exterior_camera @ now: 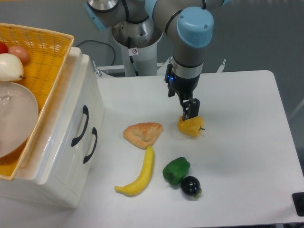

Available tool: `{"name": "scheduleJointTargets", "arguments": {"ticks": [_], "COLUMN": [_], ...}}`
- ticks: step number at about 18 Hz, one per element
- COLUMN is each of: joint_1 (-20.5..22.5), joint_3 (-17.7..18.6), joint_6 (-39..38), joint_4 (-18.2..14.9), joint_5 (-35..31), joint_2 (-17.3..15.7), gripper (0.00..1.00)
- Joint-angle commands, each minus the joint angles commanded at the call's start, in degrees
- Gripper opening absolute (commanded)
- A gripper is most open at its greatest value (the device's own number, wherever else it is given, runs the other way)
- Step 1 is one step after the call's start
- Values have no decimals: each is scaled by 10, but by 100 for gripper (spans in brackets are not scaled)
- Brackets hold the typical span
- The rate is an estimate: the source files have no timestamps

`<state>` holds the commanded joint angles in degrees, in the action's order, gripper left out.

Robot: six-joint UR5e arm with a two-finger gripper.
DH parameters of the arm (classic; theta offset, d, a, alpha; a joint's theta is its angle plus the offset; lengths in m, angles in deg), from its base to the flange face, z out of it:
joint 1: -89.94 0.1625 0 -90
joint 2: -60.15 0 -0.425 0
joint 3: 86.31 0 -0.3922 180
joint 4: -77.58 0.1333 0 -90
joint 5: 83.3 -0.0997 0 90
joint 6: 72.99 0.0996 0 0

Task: Slide the top white drawer open
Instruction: 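Raise the open gripper and move it toward the white cabinet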

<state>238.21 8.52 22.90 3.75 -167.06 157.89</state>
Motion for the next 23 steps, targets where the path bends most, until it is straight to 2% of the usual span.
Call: {"name": "scheduleJointTargets", "arguments": {"ticks": [6,10,17,19,22,23], "joint_1": [-1,-13,-18,-21,-21,-22], "joint_3": [3,23,28,44,37,32], "joint_6": [-3,-46,-98,-108,-112,-131], "joint_4": [1,2,-6,-4,-8,-19], "joint_5": [-2,2,4,4,0,1], "joint_2": [-3,-3,-5,-7,-9,-9], "gripper": [100,100,100,100,100,100]}}
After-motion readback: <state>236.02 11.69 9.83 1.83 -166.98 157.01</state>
